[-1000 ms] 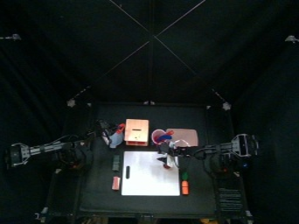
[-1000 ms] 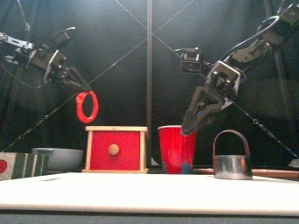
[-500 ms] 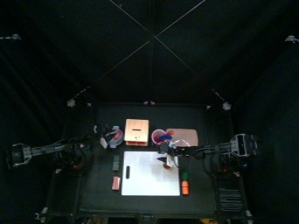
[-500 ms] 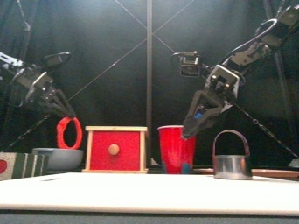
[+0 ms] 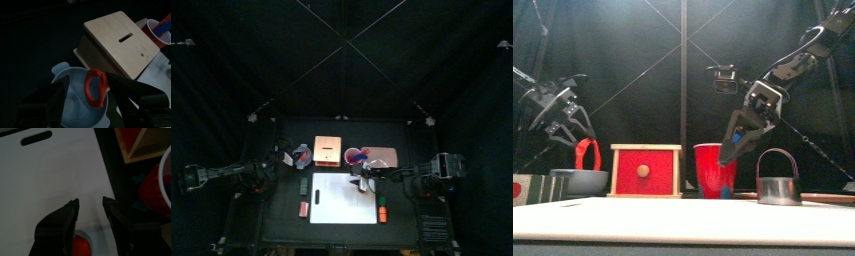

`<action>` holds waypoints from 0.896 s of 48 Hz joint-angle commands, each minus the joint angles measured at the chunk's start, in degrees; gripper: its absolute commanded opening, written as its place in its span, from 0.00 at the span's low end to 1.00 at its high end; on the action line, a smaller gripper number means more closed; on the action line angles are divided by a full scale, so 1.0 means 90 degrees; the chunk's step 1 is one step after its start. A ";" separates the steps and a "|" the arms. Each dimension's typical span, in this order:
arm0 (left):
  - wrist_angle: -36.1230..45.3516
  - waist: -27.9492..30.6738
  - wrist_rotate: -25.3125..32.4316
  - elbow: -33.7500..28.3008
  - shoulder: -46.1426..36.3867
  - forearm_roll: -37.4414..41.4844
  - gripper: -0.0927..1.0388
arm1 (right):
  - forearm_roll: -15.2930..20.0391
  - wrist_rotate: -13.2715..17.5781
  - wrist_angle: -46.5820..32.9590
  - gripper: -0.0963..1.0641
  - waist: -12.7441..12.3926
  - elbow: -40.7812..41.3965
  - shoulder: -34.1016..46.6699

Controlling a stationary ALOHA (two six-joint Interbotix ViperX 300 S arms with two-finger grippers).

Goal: Get the cutter from the drawer then cut the dough then place the extra dough in the bowl
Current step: Place the extra dough in the bowl

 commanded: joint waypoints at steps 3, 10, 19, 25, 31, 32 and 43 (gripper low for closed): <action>0.0000 -0.0059 -0.0010 -0.0088 0.0000 -0.0049 0.90 | -0.0010 -0.0010 -0.0020 0.77 -0.0020 -0.0146 -0.0098; -0.0049 -0.0127 0.0000 -0.0098 0.0010 0.0420 0.90 | -0.0010 -0.0049 -0.0020 0.77 0.0000 -0.0225 -0.0088; -0.0049 -0.0088 -0.0225 -0.0088 0.0010 0.0479 0.90 | -0.0010 -0.0049 -0.0020 0.77 0.0010 -0.0332 -0.0010; 0.0000 -0.0117 -0.0420 -0.0117 0.0010 0.0469 0.90 | -0.0010 -0.0049 -0.0020 0.77 0.0010 -0.0391 0.0088; 0.0010 -0.0205 -0.0693 -0.0176 0.0010 0.0479 0.90 | -0.0010 -0.0049 -0.0020 0.77 0.0020 -0.0449 0.0205; -0.0020 -0.0234 -0.0713 -0.0176 0.0010 0.0498 0.90 | -0.0010 -0.0068 -0.0020 0.77 0.0010 -0.0459 0.0215; -0.0039 -0.0361 -0.0811 -0.0156 0.0010 0.0557 0.90 | -0.0010 -0.0078 -0.0010 0.77 0.0020 -0.0508 0.0254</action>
